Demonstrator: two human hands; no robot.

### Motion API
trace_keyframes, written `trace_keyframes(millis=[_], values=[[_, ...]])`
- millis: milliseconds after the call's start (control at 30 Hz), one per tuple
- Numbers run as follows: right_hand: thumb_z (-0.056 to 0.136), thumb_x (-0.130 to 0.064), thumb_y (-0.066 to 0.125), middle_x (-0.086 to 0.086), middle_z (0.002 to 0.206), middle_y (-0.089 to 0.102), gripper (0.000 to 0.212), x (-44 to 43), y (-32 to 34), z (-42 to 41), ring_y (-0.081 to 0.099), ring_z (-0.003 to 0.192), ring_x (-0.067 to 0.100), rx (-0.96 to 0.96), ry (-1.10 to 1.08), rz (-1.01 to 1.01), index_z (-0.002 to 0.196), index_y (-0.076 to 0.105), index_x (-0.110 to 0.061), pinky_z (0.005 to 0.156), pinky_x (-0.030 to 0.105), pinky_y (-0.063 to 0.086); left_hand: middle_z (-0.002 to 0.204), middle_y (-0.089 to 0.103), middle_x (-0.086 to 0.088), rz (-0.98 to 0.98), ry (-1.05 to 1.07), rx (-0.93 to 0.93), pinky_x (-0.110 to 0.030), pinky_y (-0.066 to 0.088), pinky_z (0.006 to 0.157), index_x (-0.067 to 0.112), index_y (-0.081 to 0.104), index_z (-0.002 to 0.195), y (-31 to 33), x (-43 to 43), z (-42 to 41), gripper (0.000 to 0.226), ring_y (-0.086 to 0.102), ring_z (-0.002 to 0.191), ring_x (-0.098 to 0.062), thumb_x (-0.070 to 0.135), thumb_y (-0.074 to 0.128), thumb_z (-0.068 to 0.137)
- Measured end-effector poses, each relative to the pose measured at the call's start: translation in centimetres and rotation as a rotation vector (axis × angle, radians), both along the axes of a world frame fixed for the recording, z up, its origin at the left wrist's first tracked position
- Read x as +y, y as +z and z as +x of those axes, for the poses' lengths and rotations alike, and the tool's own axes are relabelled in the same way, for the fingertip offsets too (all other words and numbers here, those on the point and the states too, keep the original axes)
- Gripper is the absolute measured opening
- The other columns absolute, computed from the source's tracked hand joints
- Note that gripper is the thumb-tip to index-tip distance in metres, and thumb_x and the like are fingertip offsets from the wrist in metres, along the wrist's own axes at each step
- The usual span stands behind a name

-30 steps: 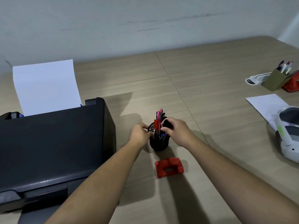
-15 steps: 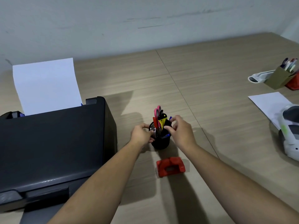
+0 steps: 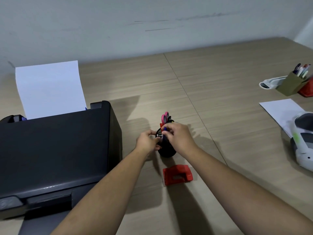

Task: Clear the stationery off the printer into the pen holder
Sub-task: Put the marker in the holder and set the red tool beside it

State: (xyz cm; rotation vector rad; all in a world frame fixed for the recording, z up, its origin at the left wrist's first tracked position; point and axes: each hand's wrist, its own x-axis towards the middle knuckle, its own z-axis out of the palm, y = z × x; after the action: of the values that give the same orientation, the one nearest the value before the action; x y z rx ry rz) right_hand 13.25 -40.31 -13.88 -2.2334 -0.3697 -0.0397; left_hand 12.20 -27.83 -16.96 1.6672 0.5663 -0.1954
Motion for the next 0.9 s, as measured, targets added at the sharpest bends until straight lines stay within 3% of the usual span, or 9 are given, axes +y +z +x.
trace_keyframes(millis=[167, 267, 333, 467, 567, 600, 667, 733, 900], values=[[0.084, -0.010, 0.061, 0.014, 0.115, 0.069, 0.028, 0.7, -0.5, 1.8, 0.062, 0.106, 0.029, 0.083, 0.007, -0.193, 0.111, 0.070, -0.010, 0.095, 0.034, 0.046, 0.065, 0.060, -0.007, -0.012, 0.008, -0.012, -0.014, 0.048, 0.036, 0.012, 0.052, 0.094, -0.2, -0.1, -0.2, 0.012, 0.052, 0.027, -0.001, 0.000, 0.054, 0.092], [0.081, -0.009, 0.064, 0.013, 0.110, 0.068, 0.032, 0.6, -0.5, 1.4, 0.063, 0.098, 0.030, 0.015, 0.002, -0.199, 0.113, 0.067, -0.010, 0.093, 0.038, 0.048, 0.064, 0.059, -0.008, -0.029, 0.032, -0.013, -0.013, 0.047, 0.035, 0.015, 0.052, 0.084, -0.2, -0.2, -0.4, 0.017, 0.052, 0.026, -0.002, 0.000, 0.053, 0.093], [0.079, -0.008, 0.066, 0.014, 0.105, 0.065, 0.030, 0.1, -0.1, 1.3, 0.064, 0.090, 0.030, -0.099, -0.024, -0.125, 0.109, 0.067, -0.007, 0.088, 0.038, 0.051, 0.063, 0.058, -0.008, -0.049, 0.050, -0.013, -0.013, 0.047, 0.034, 0.013, 0.052, 0.088, -0.2, -0.2, -0.4, 0.014, 0.052, 0.026, -0.002, 0.000, 0.054, 0.092], [0.087, -0.010, 0.060, 0.004, 0.092, 0.064, 0.014, -2.2, 1.4, 0.7, 0.058, 0.079, 0.014, -0.228, -0.189, 0.053, 0.099, 0.067, -0.009, 0.074, 0.019, 0.046, 0.065, 0.060, -0.008, -0.079, 0.061, -0.002, -0.014, 0.049, 0.038, 0.010, 0.051, 0.102, -0.3, -0.1, -0.4, 0.013, 0.055, 0.030, -0.003, 0.000, 0.054, 0.093], [0.090, -0.016, 0.056, -0.004, 0.077, 0.060, 0.006, -4.3, 0.1, -0.8, 0.056, 0.069, 0.009, 0.049, -0.331, 0.172, 0.095, 0.058, -0.015, 0.059, 0.004, 0.039, 0.073, 0.065, -0.010, -0.097, 0.082, 0.017, -0.016, 0.050, 0.038, 0.008, 0.052, 0.113, -0.7, 0.0, -0.5, 0.021, 0.058, 0.035, -0.005, 0.002, 0.054, 0.092], [0.090, -0.020, 0.057, -0.003, 0.077, 0.059, 0.008, -4.6, -0.9, -1.4, 0.057, 0.067, 0.010, 0.190, -0.334, 0.208, 0.097, 0.056, -0.017, 0.057, 0.006, 0.041, 0.075, 0.066, -0.010, -0.102, 0.087, 0.017, -0.016, 0.050, 0.038, 0.008, 0.052, 0.115, -0.9, 0.0, -0.5, 0.023, 0.058, 0.036, -0.006, 0.002, 0.054, 0.092], [0.090, -0.031, 0.058, 0.001, 0.082, 0.062, 0.018, -4.4, -2.7, -2.1, 0.062, 0.066, 0.014, 0.391, -0.306, 0.224, 0.101, 0.054, -0.018, 0.058, 0.023, 0.051, 0.075, 0.066, -0.011, -0.120, 0.093, 0.011, -0.016, 0.050, 0.038, 0.007, 0.053, 0.117, -1.1, -0.1, -0.5, 0.024, 0.059, 0.036, -0.006, 0.002, 0.054, 0.093], [0.088, -0.035, 0.060, 0.005, 0.081, 0.065, 0.023, -3.7, -3.3, -1.6, 0.064, 0.057, 0.013, 0.437, -0.314, 0.252, 0.098, 0.055, -0.014, 0.050, 0.029, 0.051, 0.075, 0.065, -0.010, -0.136, 0.111, 0.006, -0.016, 0.050, 0.038, 0.008, 0.053, 0.117, -1.1, -0.3, -0.3, 0.024, 0.059, 0.036, -0.006, 0.003, 0.053, 0.093], [0.082, -0.026, 0.070, 0.008, 0.073, 0.064, 0.026, -2.3, -3.0, 1.3, 0.061, 0.047, 0.017, 0.479, -0.351, 0.329, 0.089, 0.052, -0.009, 0.037, 0.022, 0.045, 0.078, 0.066, -0.009, -0.171, 0.154, 0.001, -0.016, 0.049, 0.039, 0.012, 0.053, 0.112, -1.0, -0.4, 0.5, 0.021, 0.060, 0.051, -0.016, 0.004, 0.053, 0.093]])
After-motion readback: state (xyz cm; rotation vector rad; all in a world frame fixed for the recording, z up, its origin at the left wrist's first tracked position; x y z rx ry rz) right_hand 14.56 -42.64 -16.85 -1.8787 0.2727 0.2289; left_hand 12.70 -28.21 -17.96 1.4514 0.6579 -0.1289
